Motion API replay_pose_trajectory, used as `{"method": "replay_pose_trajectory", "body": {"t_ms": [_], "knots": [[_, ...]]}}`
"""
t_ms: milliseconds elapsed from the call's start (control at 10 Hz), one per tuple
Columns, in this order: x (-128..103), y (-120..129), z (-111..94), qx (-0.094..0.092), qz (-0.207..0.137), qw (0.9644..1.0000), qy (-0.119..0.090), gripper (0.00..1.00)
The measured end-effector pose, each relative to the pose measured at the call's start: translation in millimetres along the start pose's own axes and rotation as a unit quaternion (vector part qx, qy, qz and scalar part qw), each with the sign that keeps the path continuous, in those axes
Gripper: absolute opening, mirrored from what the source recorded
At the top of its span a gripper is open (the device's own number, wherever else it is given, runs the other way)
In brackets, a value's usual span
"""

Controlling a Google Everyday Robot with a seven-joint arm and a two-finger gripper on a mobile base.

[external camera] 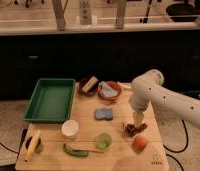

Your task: Wipe tray with sponge

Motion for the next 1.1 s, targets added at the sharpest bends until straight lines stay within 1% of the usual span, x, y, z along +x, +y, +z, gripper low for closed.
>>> {"method": "replay_pose_trajectory", "body": {"t_ms": [400, 700, 1100], "knots": [[-8, -6, 17, -0.006, -0.004, 0.9999, -0.011, 0.8], [-20, -13, 38, -0.013, -0.008, 0.9997, -0.02, 0.8], [-33, -19, 58, -0.021, -0.01, 0.9993, -0.03, 0.8]]}}
